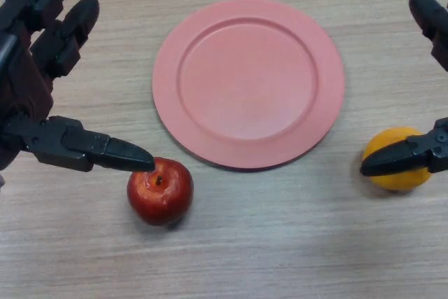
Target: Pick up the red apple and place it on the plate
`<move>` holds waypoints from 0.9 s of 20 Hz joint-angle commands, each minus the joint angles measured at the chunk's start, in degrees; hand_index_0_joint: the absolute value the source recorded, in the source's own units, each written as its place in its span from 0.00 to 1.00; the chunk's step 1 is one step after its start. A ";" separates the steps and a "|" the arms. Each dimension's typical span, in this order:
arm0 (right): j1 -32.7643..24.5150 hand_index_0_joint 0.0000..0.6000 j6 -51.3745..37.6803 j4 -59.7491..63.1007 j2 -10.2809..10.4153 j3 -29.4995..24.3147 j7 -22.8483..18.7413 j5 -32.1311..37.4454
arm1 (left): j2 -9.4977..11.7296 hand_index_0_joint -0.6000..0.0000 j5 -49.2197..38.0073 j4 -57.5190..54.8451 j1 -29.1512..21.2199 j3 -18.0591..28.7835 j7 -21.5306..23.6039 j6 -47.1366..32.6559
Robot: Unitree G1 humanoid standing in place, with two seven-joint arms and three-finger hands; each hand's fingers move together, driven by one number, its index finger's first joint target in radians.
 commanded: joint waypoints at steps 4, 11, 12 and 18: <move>-3.03 0.00 -8.22 -1.93 -2.37 -2.89 -1.22 1.88 | 3.55 1.00 0.52 -1.76 -0.79 6.34 0.52 -10.26; -3.54 0.00 -6.43 -4.77 -1.61 -1.91 -2.60 0.18 | 2.95 1.00 0.09 -3.21 0.27 7.13 1.42 -13.83; -3.68 0.00 -5.84 -5.17 -1.78 -1.76 -2.59 0.26 | 2.84 1.00 -0.11 -3.33 0.39 7.19 1.48 -13.89; -4.83 0.00 -4.89 -4.53 -1.61 -1.75 -2.83 -0.02 | 1.53 1.00 4.92 -7.09 7.40 5.48 -2.64 -17.33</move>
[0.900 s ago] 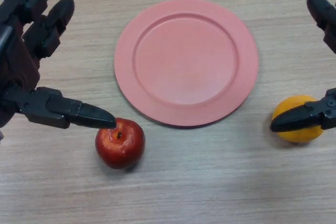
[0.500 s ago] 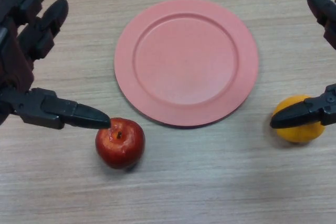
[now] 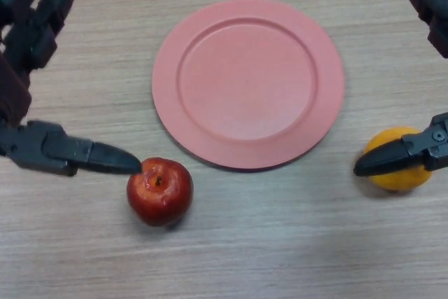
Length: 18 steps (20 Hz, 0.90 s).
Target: Pick up the red apple and place it on the plate
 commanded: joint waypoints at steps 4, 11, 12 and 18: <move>-0.99 0.00 -7.18 -0.64 0.06 2.59 -2.24 -5.17 | -6.57 1.00 12.35 0.83 11.50 3.59 -14.77 -20.54; -1.92 0.00 -2.94 -2.04 3.23 7.60 0.08 -12.01 | -13.08 1.00 20.52 33.24 14.50 -5.95 -11.89 -60.51; -1.92 0.00 -2.90 -2.20 3.27 7.82 0.61 -12.74 | -12.98 1.00 20.58 35.09 14.23 -7.03 -10.93 -61.78; -0.64 0.00 -2.89 -2.60 5.69 8.60 2.76 -17.08 | -12.72 1.00 29.03 49.86 8.71 -15.54 1.82 -69.59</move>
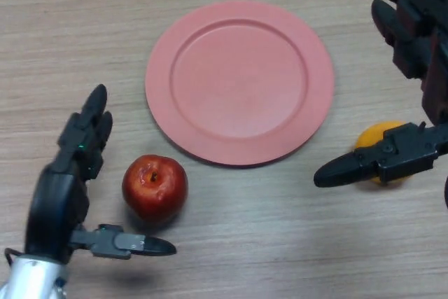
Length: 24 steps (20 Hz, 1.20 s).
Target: Pick up the red apple and place it on the plate
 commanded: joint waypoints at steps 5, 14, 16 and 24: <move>-1.28 0.00 -4.30 -3.78 -1.26 -5.84 -0.58 1.03 | 2.43 0.09 18.13 5.17 -3.90 -2.78 11.84 -11.05; -1.60 0.00 -4.83 -5.05 -4.40 -9.07 -2.00 5.10 | 2.61 0.00 23.70 -10.16 -5.94 -3.59 9.92 8.55; -1.44 0.00 -4.83 -5.14 -4.57 -10.53 -1.10 6.22 | 2.87 0.00 19.81 -13.75 -10.10 -2.32 6.54 14.36; -2.15 0.00 -3.29 -6.04 -7.23 -14.36 0.76 10.21 | 1.89 0.00 18.45 6.87 -30.11 -5.30 2.66 13.85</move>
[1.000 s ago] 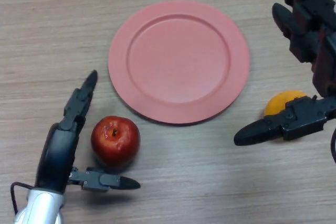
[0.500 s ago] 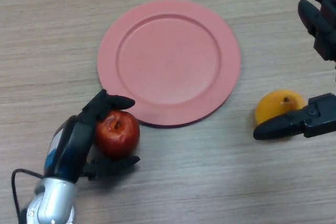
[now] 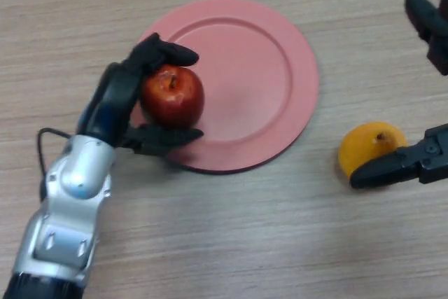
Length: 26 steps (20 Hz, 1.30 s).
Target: Pick up the red apple and place it on the plate
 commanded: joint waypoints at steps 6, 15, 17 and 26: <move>0.73 0.00 -12.33 -1.31 -3.29 -8.69 0.91 1.86 | -0.77 0.42 2.05 0.02 -3.78 -0.06 -2.63 -3.71; 0.18 0.00 -17.71 2.07 -3.65 -6.76 -0.35 -0.86 | 2.31 1.00 -3.69 -23.29 0.83 6.91 -9.43 16.46; -0.49 0.00 -17.33 2.43 -3.55 -5.77 -0.46 -0.55 | 4.11 1.00 -8.28 -32.13 2.29 8.97 -10.51 22.65; -1.48 0.00 -18.40 3.39 -2.42 -2.48 2.38 -2.98 | 6.90 1.00 -44.45 -59.29 7.86 22.98 -0.63 40.75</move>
